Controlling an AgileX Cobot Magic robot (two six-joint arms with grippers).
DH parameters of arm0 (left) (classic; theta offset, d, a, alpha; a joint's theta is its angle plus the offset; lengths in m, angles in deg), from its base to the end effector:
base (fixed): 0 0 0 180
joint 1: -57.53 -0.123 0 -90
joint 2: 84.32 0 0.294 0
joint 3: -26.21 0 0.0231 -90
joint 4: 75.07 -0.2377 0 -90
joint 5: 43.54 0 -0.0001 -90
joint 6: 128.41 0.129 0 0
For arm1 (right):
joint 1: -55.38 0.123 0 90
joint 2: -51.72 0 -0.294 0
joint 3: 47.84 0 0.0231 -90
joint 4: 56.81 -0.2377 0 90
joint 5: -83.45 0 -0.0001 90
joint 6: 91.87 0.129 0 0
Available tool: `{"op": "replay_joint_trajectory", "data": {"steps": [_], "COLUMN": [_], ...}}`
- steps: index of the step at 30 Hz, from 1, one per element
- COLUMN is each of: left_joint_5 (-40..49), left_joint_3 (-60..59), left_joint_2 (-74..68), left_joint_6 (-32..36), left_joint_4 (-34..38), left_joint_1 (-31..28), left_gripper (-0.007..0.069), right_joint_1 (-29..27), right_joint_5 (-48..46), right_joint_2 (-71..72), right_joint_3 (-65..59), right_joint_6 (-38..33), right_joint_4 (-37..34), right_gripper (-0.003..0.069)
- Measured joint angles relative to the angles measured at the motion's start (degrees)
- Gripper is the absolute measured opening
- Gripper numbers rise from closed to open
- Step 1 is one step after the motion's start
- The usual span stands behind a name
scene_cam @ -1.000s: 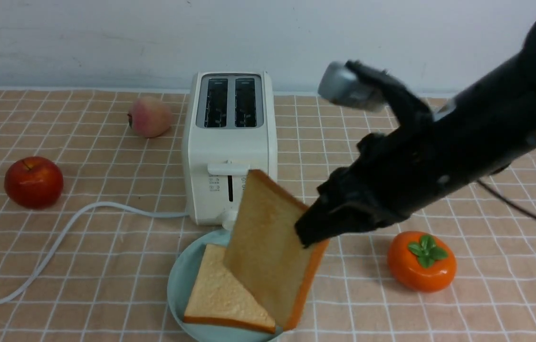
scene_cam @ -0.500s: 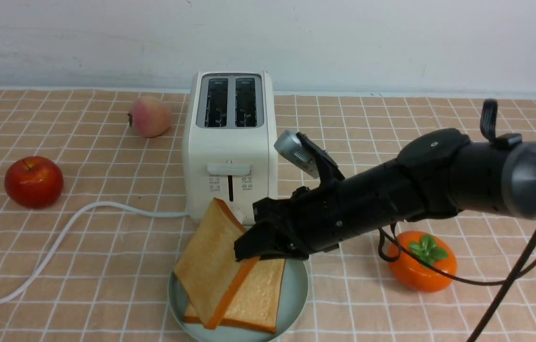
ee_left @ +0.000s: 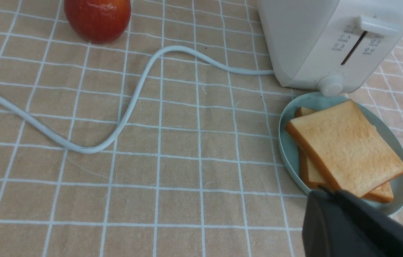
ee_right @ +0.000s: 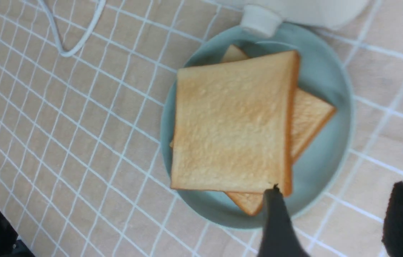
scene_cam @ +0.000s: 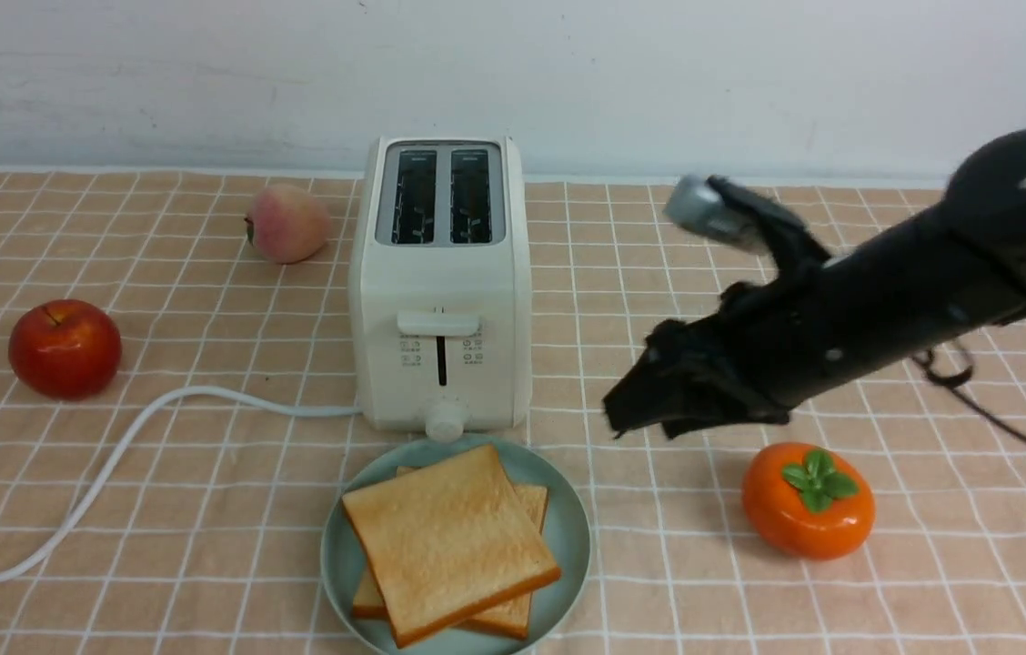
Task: Take toasted bread from bread machine on light coffee tablecloth place on plate.
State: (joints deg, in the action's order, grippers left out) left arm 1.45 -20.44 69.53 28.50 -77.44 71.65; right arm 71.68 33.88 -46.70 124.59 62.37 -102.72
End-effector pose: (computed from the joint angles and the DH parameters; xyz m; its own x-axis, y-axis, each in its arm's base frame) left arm 0.0692 -0.0135 0.2848 -0.5005 -0.2504 -0.8288 0.0387 0.9498 -0.3104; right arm 0.3060 0.1630 0.2818 -0.8554 -0.1281 -0.5019 -0.4188 0.7413 0.5245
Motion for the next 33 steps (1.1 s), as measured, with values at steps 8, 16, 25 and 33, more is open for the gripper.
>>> {"op": "replay_joint_trajectory", "data": {"steps": [8,16,25,33], "left_joint_5": [-2.57,-7.74,-12.97,-16.45], "left_joint_3": [-0.02,-0.02,-0.02,-0.02], "left_joint_2": [0.00,0.00,0.00,0.00], "left_joint_6": [0.00,0.00,0.00,0.00], "left_joint_4": [1.73,2.04,3.11,4.78], "left_joint_1": [0.00,0.00,0.00,0.00], "left_gripper": [-0.0014,-0.0014,-0.0014,-0.0014], "right_joint_1": [-5.30,-5.55,-5.66,-5.66], "right_joint_5": [-5.80,8.19,24.85,33.28], "right_joint_2": [27.99,56.05,82.72,86.43], "right_joint_3": [-0.05,-9.65,-36.23,-41.59], "right_joint_6": [12.02,30.26,57.32,73.04], "right_joint_4": [15.22,41.84,73.88,97.49], "right_gripper": [-0.0012,-0.0001,0.0004,0.0012]}}
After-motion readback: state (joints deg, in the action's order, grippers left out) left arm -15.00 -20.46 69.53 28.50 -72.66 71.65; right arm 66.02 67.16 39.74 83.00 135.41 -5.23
